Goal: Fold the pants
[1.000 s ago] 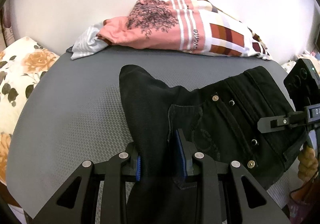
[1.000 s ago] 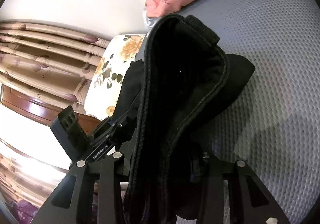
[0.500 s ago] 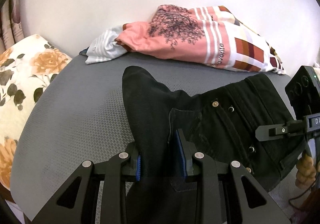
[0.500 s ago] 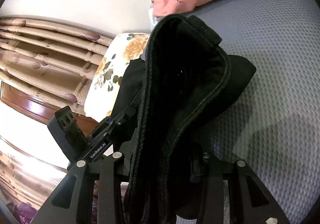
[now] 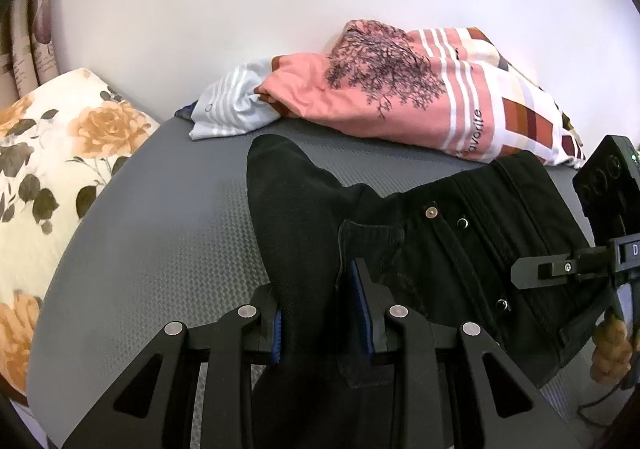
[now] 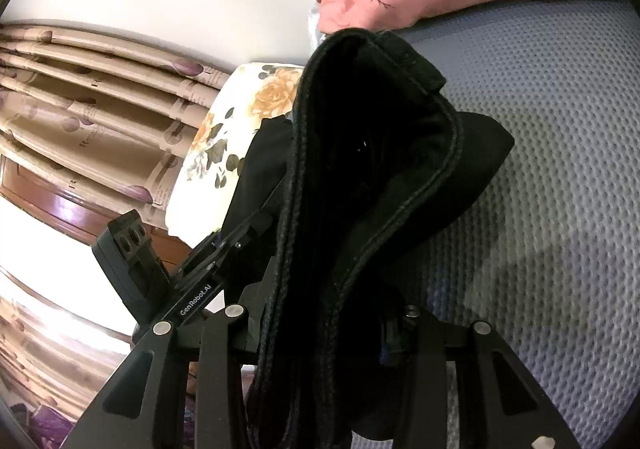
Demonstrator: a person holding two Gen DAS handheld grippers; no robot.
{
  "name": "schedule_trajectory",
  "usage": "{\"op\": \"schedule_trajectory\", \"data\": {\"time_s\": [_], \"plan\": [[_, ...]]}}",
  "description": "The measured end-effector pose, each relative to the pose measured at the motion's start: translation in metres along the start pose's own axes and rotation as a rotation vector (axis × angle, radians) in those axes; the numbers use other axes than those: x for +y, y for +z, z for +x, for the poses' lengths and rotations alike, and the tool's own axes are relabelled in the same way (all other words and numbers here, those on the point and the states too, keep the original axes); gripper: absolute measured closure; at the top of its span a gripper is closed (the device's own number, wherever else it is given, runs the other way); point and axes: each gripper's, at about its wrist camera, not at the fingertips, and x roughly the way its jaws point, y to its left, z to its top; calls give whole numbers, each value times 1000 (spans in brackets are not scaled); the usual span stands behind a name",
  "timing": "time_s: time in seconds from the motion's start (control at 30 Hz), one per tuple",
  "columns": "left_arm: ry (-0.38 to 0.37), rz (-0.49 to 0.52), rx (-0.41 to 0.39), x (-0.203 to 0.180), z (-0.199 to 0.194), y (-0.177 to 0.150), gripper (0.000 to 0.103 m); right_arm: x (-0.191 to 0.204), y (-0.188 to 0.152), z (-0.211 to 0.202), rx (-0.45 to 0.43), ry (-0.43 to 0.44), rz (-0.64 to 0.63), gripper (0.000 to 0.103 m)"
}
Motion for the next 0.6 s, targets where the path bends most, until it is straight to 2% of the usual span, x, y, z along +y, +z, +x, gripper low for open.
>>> {"op": "schedule_trajectory", "data": {"time_s": [0.6], "plan": [[22,11,-32,10,21,24,74,-5,30,7,-13,-4,-11,66]]}}
